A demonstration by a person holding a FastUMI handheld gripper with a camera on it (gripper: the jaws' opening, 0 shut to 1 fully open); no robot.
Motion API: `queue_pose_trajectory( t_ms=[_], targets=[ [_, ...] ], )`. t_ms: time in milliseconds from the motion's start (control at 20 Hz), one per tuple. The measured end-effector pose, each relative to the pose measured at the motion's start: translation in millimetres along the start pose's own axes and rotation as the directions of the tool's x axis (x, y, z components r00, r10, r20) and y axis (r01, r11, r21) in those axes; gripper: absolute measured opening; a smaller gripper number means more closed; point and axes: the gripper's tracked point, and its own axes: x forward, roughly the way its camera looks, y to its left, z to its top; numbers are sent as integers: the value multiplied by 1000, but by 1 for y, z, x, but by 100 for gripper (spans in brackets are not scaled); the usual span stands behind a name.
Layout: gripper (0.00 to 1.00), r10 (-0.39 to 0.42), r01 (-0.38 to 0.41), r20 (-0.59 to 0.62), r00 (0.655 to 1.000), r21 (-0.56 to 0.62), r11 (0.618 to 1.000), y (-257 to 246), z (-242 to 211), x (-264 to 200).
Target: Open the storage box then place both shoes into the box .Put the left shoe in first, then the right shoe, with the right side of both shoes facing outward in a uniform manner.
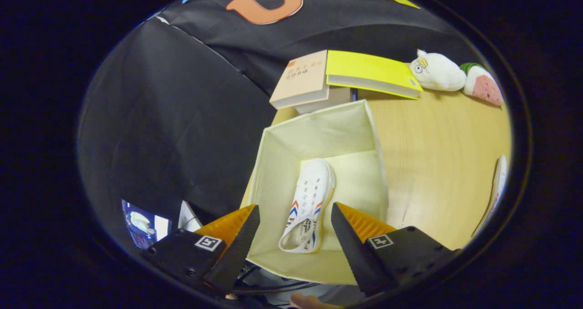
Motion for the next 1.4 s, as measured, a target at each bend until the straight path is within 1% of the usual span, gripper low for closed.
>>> queue_pose_trajectory(
  t_ms=[150,350,500,550,650,950,1150,1250,1400],
  targets=[
    [100,14,-15,62,998,4,1000,-23,13,-55],
    [100,-50,48,103,993,22,999,-76,14,-114],
    [100,-68,58,146,987,70,996,-115,21,-146],
    [100,-83,72,149,985,81,994,-130,20,-152],
    [100,-140,128,129,982,98,987,-167,13,-163],
    [100,-242,231,89,966,118,966,-266,-6,-192],
    [100,-349,345,22,937,105,933,-336,-28,-198],
    [100,-386,386,-21,922,115,915,-365,-40,-199],
    [100,-453,459,-82,888,99,883,-407,-58,-197]
  ],
)
